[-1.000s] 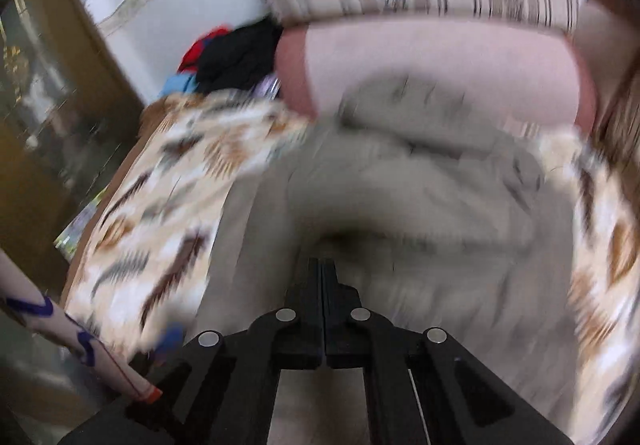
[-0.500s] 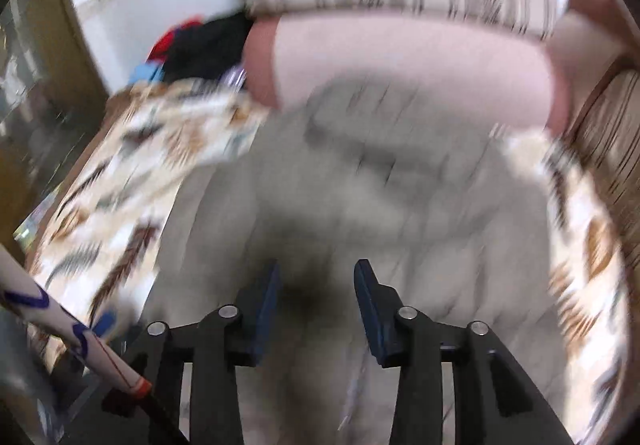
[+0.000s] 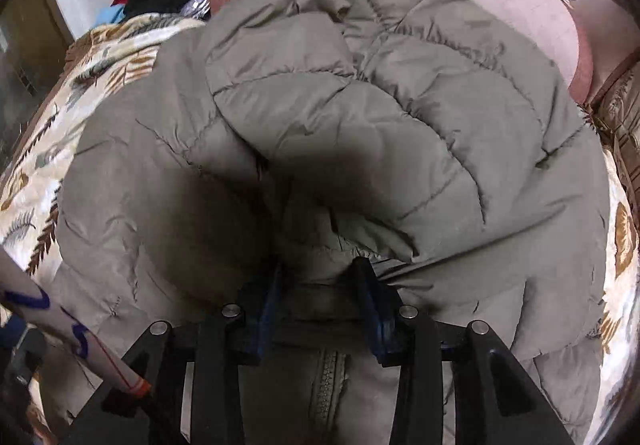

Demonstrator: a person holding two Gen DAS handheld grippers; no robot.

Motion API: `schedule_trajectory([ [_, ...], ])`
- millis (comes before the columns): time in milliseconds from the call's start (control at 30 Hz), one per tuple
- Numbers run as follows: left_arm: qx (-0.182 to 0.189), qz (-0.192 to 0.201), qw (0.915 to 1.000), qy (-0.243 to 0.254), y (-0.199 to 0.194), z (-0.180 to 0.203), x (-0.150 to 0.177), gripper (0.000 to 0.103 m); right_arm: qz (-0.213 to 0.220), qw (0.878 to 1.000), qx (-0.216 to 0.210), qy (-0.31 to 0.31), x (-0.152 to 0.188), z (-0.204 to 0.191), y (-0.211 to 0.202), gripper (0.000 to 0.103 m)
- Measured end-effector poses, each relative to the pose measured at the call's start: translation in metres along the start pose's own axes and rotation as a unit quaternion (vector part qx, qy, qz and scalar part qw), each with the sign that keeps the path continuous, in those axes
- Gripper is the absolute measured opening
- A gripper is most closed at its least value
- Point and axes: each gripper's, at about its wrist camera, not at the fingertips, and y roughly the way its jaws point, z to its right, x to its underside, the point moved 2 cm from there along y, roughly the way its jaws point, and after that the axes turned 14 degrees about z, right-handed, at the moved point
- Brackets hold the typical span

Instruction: Fold large clothes

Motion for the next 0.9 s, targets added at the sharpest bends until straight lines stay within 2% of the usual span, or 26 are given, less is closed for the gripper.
schedule_trajectory([
  [100, -0.014, -0.001, 0.9998, 0.013, 0.001, 0.001, 0.002, 0.078, 0.023, 1.000, -0.006, 0.020, -0.010, 0.007, -0.026, 0.042],
  [167, -0.017, -0.005, 0.9997, 0.016, 0.003, 0.001, 0.004, 0.078, 0.042, 0.998, -0.021, 0.031, -0.007, 0.014, -0.051, 0.054],
  [200, -0.018, -0.007, 0.9996, 0.018, 0.004, 0.001, 0.005, 0.078, 0.046, 0.998, -0.029, 0.037, 0.000, 0.020, -0.068, 0.065],
  [233, -0.020, -0.008, 0.9996, 0.021, 0.005, 0.002, 0.006, 0.078, 0.047, 0.997, -0.034, 0.040, 0.006, 0.023, -0.078, 0.070],
  [333, -0.019, -0.012, 0.9991, 0.035, 0.004, 0.006, 0.012, 0.078, 0.038, 0.998, -0.036, 0.039, 0.041, 0.050, -0.121, 0.070],
  [500, -0.028, -0.009, 0.9985, 0.046, -0.006, 0.013, 0.022, 0.078, 0.043, 0.998, 0.047, 0.026, 0.110, 0.129, -0.195, 0.073],
  [600, -0.033, -0.014, 0.9986, 0.039, -0.020, 0.020, 0.031, 0.078, 0.044, 0.995, 0.084, 0.034, 0.144, 0.171, -0.225, 0.075],
  [700, -0.031, -0.021, 0.9989, 0.027, -0.040, 0.025, 0.037, 0.078, 0.052, 0.991, 0.097, 0.071, 0.166, 0.201, -0.242, 0.076],
  [800, -0.040, -0.020, 0.9988, 0.021, -0.066, 0.018, 0.044, 0.078, 0.062, 0.984, 0.085, 0.144, 0.185, 0.234, -0.246, 0.077],
  [900, -0.060, -0.029, 0.9977, 0.016, -0.087, -0.002, 0.052, 0.078, 0.061, 0.978, 0.071, 0.186, 0.194, 0.248, -0.235, 0.077],
])
